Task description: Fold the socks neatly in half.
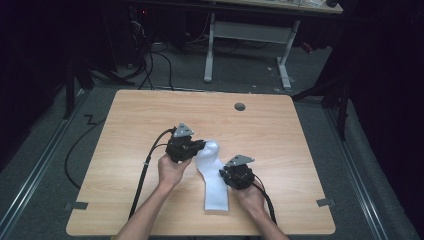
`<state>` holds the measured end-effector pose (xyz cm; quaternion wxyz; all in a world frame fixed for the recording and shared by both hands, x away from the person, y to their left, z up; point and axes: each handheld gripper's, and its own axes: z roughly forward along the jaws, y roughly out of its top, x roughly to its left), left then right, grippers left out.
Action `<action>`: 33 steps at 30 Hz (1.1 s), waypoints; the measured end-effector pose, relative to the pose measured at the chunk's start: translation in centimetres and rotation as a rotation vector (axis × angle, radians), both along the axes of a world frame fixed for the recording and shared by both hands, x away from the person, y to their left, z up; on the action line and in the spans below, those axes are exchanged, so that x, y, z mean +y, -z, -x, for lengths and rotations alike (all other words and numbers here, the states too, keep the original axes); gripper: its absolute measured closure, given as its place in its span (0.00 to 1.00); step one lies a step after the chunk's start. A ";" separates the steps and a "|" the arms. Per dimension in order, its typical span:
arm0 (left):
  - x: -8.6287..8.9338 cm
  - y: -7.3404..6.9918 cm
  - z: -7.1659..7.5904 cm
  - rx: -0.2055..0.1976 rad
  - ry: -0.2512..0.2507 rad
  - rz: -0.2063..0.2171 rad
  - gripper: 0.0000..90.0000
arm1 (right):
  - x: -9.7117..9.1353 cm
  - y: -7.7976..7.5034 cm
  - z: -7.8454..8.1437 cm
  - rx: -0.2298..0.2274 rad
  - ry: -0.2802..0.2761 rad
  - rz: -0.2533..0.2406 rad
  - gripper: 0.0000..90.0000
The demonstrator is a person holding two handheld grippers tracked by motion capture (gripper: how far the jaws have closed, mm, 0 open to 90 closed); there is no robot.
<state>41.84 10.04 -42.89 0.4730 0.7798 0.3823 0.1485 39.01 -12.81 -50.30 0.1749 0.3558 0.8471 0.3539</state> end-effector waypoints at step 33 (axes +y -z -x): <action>0.3 0.5 2.9 -0.057 -0.013 0.006 0.94 | 2.2 0.2 -3.2 -0.024 0.113 -0.015 0.82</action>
